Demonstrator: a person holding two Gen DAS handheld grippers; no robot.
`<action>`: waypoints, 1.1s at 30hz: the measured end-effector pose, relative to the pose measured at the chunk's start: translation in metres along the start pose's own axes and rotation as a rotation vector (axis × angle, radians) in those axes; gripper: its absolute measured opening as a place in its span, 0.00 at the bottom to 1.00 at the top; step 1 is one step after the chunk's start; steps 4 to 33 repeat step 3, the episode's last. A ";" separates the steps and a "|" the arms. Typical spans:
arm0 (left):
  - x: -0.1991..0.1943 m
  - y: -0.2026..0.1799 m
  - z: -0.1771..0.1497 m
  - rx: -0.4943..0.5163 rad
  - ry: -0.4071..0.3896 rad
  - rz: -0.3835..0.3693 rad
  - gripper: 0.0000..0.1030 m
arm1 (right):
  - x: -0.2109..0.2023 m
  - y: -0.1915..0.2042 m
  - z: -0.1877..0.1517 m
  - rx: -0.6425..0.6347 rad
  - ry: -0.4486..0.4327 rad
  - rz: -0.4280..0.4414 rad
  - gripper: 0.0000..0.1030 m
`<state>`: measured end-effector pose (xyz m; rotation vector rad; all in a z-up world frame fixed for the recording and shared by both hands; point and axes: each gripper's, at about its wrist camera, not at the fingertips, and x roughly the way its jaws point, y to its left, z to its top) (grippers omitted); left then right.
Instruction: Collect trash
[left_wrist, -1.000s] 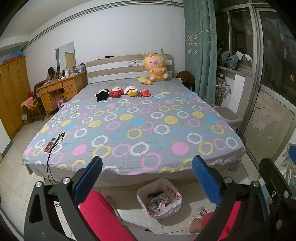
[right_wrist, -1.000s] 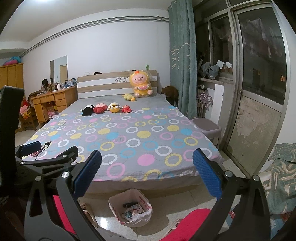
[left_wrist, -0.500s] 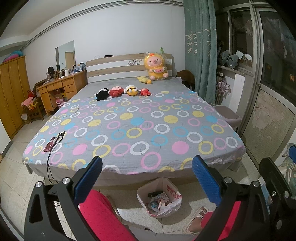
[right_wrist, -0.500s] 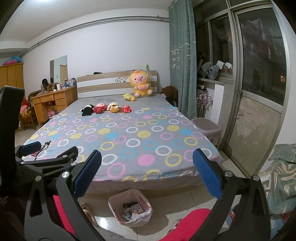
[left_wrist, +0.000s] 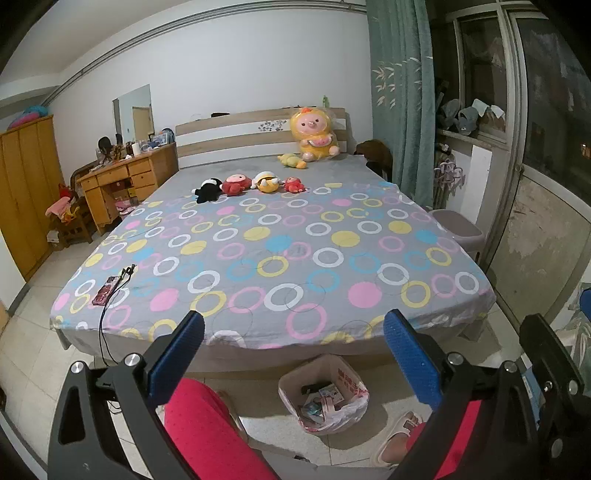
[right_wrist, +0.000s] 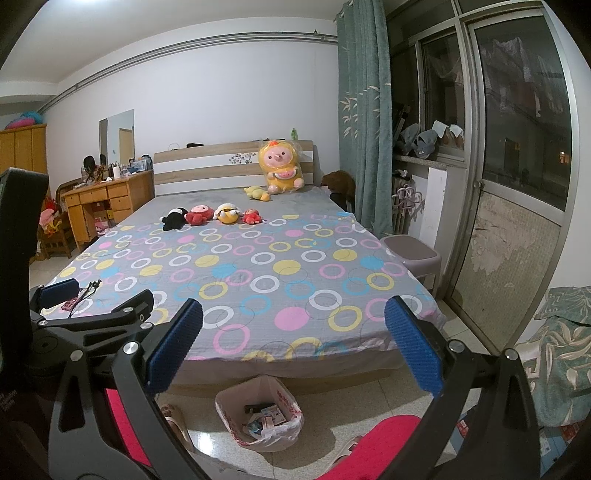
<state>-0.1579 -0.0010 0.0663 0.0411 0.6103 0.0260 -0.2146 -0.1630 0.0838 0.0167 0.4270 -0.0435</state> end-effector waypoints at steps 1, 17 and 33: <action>0.001 -0.001 0.001 0.000 0.002 0.000 0.92 | -0.001 0.000 0.000 0.001 0.000 0.000 0.94; 0.001 0.000 0.001 0.002 0.001 0.003 0.92 | -0.002 0.001 0.001 -0.001 -0.001 -0.002 0.94; 0.001 0.000 0.001 0.002 0.001 0.003 0.92 | -0.002 0.001 0.001 -0.001 -0.001 -0.002 0.94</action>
